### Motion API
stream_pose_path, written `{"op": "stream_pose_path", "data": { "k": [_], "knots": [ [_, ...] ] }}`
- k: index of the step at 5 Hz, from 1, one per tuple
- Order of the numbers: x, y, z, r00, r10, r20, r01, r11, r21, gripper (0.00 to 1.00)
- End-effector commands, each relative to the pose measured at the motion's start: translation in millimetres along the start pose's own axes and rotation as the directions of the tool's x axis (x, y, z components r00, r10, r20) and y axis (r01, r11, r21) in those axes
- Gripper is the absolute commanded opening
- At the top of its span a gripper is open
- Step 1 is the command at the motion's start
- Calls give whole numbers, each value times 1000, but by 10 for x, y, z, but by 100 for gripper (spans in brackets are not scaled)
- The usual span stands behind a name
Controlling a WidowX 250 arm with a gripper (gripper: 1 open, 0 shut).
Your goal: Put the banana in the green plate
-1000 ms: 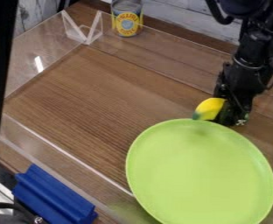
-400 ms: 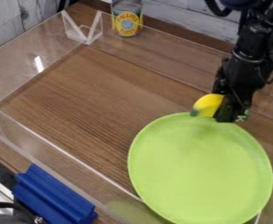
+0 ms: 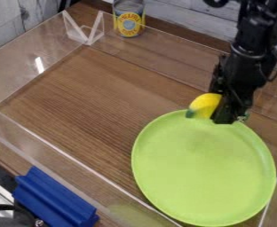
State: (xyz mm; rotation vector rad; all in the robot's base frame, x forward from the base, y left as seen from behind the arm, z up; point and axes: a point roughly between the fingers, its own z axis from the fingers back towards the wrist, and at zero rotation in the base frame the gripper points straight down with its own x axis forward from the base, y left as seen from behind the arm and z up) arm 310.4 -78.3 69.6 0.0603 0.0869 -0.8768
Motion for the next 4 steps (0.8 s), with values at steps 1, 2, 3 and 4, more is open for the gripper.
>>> {"op": "stream_pose_path", "data": {
  "k": [1,2,3,4],
  "knots": [
    [-84,-152,229,998,-11,62,8,999,46,0],
    [-182,-304,243,998,-3,68,0,999,46,0],
    [-253,-450,232,997,10,75,-13,999,45,0],
    [-300,-600,194,996,18,85,-22,999,46,0]
  ]
}}
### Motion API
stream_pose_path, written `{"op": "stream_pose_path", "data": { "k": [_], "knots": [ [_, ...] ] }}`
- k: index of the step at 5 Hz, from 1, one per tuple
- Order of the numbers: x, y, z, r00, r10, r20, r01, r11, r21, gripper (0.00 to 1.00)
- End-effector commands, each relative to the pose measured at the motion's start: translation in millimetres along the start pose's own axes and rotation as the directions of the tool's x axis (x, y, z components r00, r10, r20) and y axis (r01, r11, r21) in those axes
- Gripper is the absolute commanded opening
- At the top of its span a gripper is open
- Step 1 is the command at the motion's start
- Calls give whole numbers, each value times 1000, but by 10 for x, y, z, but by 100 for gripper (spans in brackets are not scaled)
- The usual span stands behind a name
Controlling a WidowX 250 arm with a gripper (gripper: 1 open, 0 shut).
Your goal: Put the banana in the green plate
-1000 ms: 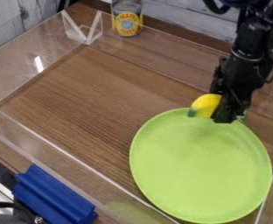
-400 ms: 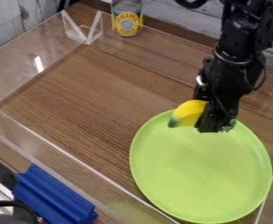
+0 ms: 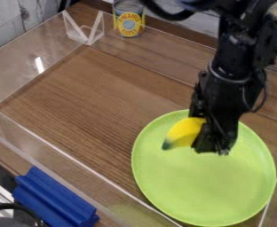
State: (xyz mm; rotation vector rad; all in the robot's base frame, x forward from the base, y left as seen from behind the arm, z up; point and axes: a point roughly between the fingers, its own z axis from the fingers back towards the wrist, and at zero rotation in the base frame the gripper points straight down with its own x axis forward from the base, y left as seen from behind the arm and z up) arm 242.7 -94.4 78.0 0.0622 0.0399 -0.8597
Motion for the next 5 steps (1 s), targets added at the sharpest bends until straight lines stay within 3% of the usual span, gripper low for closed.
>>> {"op": "stream_pose_path", "data": {
  "k": [1,2,5],
  "knots": [
    [-3,-39,70,998,14,57,-16,999,29,0],
    [-23,-92,0,997,36,65,-38,999,29,0],
    [-52,-208,9,995,53,80,-53,999,1,0]
  ]
}}
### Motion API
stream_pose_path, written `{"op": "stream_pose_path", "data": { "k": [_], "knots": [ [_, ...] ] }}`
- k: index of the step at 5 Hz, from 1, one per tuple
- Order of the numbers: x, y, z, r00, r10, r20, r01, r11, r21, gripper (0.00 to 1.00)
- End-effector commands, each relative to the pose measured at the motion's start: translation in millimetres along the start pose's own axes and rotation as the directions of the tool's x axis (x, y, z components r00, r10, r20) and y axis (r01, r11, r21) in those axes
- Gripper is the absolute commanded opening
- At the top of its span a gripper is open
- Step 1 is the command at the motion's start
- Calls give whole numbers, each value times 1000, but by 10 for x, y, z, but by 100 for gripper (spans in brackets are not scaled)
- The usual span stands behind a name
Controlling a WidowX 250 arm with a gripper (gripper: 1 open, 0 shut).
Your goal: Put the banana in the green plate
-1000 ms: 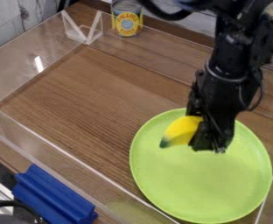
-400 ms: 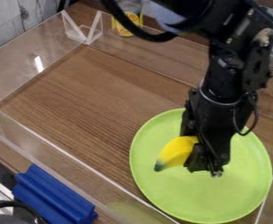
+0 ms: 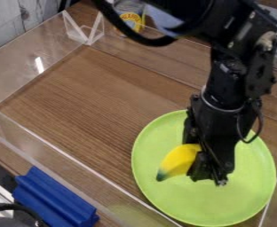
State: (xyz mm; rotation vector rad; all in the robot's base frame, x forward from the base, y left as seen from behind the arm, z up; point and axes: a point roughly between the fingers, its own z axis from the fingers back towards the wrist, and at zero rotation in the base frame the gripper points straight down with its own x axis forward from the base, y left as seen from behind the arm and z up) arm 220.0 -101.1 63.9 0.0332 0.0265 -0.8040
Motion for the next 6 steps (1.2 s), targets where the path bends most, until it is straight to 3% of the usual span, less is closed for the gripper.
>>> {"op": "stream_pose_path", "data": {
  "k": [1,6],
  "knots": [
    [43,-31,126,998,2,67,-3,1000,15,0],
    [27,-152,71,995,20,103,-17,1000,-26,0]
  ]
}}
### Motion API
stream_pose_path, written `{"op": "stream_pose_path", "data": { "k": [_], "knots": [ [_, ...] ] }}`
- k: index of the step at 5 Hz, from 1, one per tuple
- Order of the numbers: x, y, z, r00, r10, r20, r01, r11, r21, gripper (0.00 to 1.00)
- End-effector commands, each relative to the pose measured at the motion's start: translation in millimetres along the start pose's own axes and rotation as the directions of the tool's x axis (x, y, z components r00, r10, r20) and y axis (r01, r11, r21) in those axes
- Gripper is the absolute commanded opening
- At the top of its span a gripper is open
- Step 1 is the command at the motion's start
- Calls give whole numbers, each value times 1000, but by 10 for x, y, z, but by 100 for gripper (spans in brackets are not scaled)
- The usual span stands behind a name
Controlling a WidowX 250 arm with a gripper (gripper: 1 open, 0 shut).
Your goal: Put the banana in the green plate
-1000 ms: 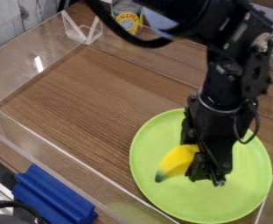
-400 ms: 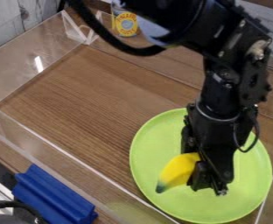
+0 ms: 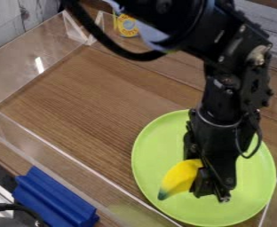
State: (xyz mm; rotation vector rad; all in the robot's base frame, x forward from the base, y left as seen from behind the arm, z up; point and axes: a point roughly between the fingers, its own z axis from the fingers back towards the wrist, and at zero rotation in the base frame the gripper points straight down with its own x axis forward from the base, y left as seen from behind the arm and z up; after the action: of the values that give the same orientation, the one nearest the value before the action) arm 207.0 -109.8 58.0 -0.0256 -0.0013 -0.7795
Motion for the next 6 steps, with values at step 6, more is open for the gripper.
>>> {"op": "stream_pose_path", "data": {
  "k": [6],
  "knots": [
    [82,-41,-93,997,-14,81,15,1000,-2,0]
  ]
}}
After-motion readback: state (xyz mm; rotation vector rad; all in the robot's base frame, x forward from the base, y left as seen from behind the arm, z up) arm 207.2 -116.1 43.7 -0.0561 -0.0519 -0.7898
